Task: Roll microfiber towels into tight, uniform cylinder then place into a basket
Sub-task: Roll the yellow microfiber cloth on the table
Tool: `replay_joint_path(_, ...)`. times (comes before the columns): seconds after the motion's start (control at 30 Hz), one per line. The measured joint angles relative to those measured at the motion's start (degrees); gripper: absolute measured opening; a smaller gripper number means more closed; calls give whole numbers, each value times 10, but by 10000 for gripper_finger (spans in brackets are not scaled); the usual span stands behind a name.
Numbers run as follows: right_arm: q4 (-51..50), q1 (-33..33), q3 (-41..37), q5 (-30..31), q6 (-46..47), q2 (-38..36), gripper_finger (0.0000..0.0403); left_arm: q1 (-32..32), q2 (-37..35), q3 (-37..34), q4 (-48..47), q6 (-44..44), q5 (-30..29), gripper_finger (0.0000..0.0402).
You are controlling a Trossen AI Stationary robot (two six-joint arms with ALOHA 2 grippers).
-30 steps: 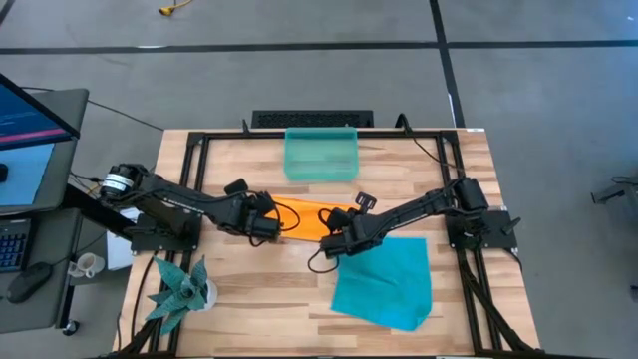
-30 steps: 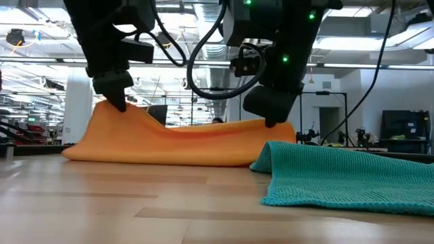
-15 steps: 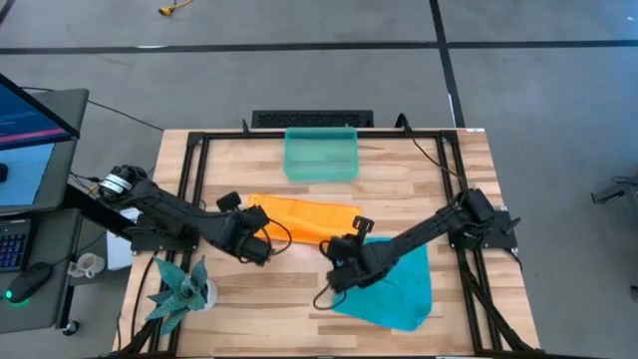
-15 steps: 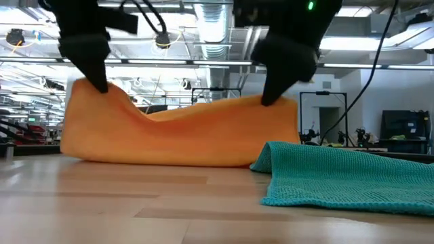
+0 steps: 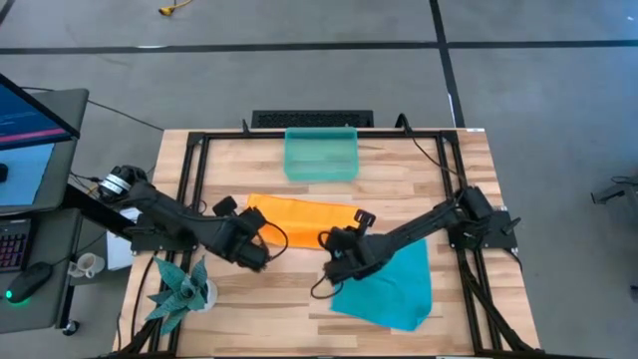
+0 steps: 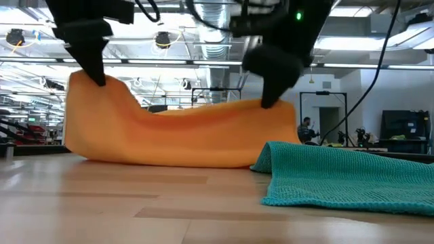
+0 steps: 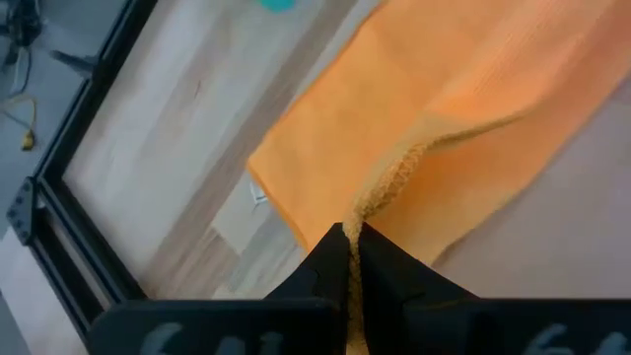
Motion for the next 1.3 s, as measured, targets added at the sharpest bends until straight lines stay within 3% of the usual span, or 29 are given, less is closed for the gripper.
replay_joint_path(0.4,58,-41,-60,-10,3,1,9,61,0,-91,73,28,8,1)
replay_joint_path(0.97,101,-63,-99,-24,-3,1,8,79,0,-129,154,71,25,4)
replay_joint_path(1.3,101,-63,-99,-28,-4,1,14,79,0,-129,156,101,1,72)
